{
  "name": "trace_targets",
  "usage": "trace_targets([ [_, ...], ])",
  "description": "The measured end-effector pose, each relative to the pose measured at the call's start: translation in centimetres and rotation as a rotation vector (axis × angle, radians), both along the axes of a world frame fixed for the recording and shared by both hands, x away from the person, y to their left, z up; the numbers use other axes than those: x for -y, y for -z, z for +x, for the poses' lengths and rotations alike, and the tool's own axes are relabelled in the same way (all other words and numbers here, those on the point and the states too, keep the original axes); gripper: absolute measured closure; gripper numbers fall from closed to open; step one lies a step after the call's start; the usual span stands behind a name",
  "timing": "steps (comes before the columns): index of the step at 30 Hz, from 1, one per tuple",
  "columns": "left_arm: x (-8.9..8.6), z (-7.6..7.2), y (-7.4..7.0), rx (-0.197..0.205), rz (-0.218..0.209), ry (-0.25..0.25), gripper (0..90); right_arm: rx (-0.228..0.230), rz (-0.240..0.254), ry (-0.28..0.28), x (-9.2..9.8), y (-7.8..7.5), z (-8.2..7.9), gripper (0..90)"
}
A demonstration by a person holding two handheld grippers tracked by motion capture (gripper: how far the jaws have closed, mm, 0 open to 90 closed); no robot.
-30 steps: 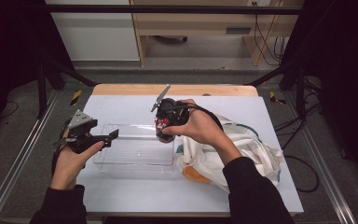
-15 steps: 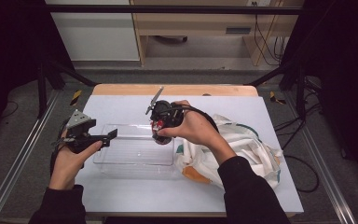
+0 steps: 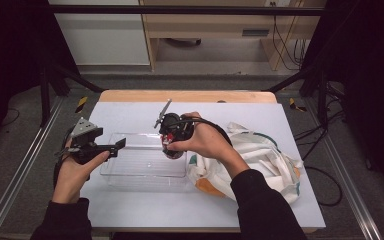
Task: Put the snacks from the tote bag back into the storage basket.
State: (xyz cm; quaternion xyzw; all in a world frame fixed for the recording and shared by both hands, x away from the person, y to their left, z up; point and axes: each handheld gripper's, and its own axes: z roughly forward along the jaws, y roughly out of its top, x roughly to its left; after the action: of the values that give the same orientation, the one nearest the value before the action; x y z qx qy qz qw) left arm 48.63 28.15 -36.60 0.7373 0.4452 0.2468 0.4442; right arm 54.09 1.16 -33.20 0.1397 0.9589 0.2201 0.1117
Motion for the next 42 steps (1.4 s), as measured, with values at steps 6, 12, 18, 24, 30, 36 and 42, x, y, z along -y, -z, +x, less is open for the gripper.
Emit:
trace_targets([
  [6, 0.1, 0.0, 0.0, 0.000, 0.003, 0.004, 6.9, -0.005, -0.012, 0.004, 0.0, 0.6, 0.0, 24.0],
  [12, 0.1, 0.0, 0.0, -0.001, 0.003, 0.005, 6.9, -0.015, -0.017, 0.009, 0.1, 1.2, 0.1, 23.9],
  [18, 0.1, 0.0, 0.0, 0.000, 0.003, 0.005, 7.0, -0.015, -0.024, 0.003, 0.2, 1.5, 0.2, 24.0],
  [24, 0.0, 0.0, 0.1, -0.004, 0.003, 0.002, 6.9, -0.015, -0.027, 0.008, 0.0, 1.8, 0.1, 23.9],
  [30, 0.0, 0.1, 0.2, -0.008, 0.006, 0.004, 6.9, -0.014, -0.034, 0.009, -0.1, 2.1, 0.1, 23.9],
  [36, 0.1, 0.1, 0.3, -0.013, 0.012, 0.005, 6.8, -0.011, -0.033, 0.008, -0.1, 2.4, 0.1, 24.0],
  [42, 0.2, 0.2, 0.4, -0.018, 0.019, 0.008, 6.7, -0.013, -0.032, 0.009, 0.0, 2.7, 0.1, 23.9],
])
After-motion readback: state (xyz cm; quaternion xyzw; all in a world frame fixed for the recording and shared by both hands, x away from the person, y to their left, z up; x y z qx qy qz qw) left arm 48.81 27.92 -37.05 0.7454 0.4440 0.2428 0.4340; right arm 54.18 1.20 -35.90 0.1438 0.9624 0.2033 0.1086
